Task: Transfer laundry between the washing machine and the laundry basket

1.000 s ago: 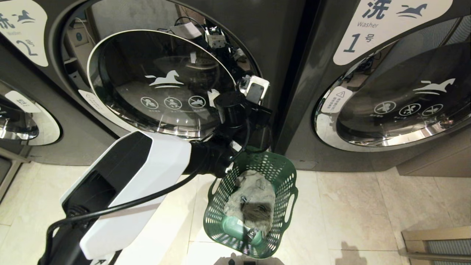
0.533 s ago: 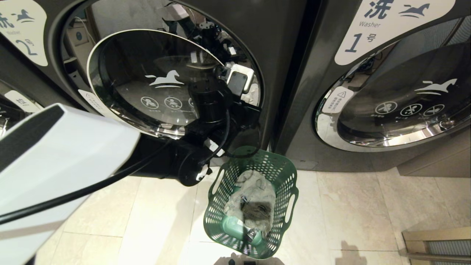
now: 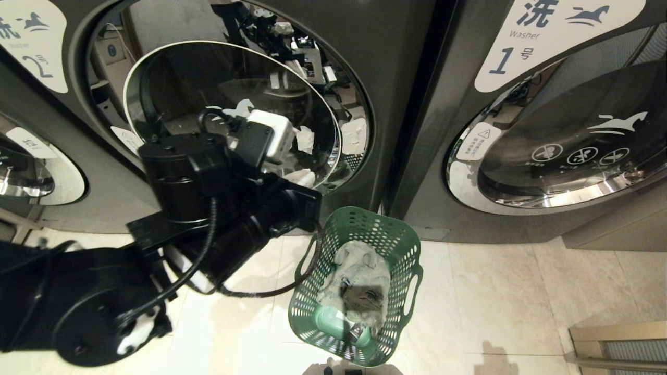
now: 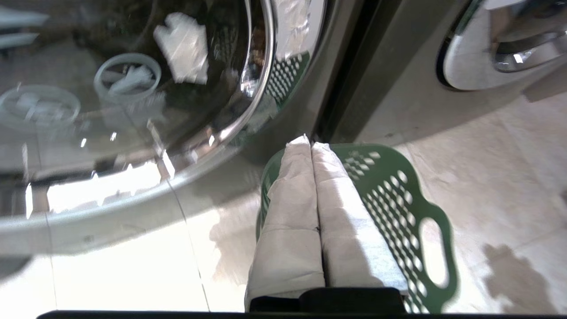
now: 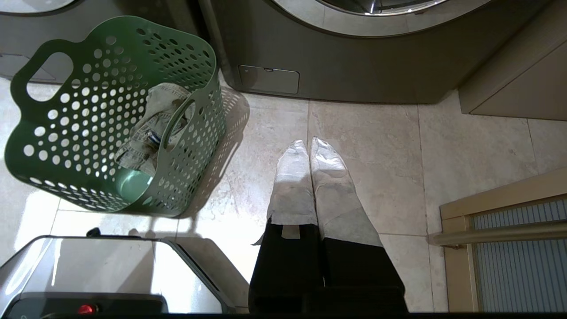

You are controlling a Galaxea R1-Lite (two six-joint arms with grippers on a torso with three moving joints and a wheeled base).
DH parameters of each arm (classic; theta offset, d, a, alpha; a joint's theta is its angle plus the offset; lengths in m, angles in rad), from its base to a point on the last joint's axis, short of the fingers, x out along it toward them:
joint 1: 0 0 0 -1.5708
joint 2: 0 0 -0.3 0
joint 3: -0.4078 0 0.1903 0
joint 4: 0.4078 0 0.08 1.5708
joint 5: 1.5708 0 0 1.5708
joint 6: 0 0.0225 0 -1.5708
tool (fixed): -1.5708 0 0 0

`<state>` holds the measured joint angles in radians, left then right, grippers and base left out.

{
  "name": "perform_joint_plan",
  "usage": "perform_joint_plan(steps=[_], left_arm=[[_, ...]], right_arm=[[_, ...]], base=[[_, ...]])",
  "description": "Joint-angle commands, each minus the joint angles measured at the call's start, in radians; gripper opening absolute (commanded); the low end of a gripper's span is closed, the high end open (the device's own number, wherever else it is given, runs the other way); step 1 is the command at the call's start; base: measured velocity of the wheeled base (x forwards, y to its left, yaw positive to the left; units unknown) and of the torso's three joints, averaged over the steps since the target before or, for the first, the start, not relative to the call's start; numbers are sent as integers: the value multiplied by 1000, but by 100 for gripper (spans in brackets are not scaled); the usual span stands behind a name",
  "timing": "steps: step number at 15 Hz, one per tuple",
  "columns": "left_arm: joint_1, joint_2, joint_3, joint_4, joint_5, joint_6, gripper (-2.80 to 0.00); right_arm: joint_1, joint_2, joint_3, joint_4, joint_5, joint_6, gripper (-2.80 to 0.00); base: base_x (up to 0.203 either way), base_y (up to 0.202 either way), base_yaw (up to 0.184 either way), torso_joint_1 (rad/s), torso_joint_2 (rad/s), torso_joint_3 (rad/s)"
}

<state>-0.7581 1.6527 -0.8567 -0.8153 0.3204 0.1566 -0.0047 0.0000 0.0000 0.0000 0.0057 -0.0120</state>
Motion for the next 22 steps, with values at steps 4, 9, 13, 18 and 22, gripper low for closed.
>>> perform_joint_plan(steps=[4, 9, 13, 18, 22], left_arm=[[110, -296, 193, 20, 31, -33, -280], [504, -499, 401, 27, 24, -37, -280], [647, -609, 622, 91, -13, -35, -280], [649, -773, 808, 562, -237, -63, -280], [649, -765, 852, 788, -325, -181, -280]], right_arm=[[0, 2, 0, 0, 0, -2, -280], [0, 2, -2, 2, 4, -19, -280], [0, 2, 0, 0, 2, -14, -280], [0, 2, 0, 0, 2, -9, -280], [0, 2, 0, 0, 1, -6, -280]], base=[[0, 0, 0, 0, 0, 0], [0, 0, 0, 0, 0, 0], [0, 0, 0, 0, 0, 0], [0, 0, 0, 0, 0, 0], [0, 0, 0, 0, 0, 0]])
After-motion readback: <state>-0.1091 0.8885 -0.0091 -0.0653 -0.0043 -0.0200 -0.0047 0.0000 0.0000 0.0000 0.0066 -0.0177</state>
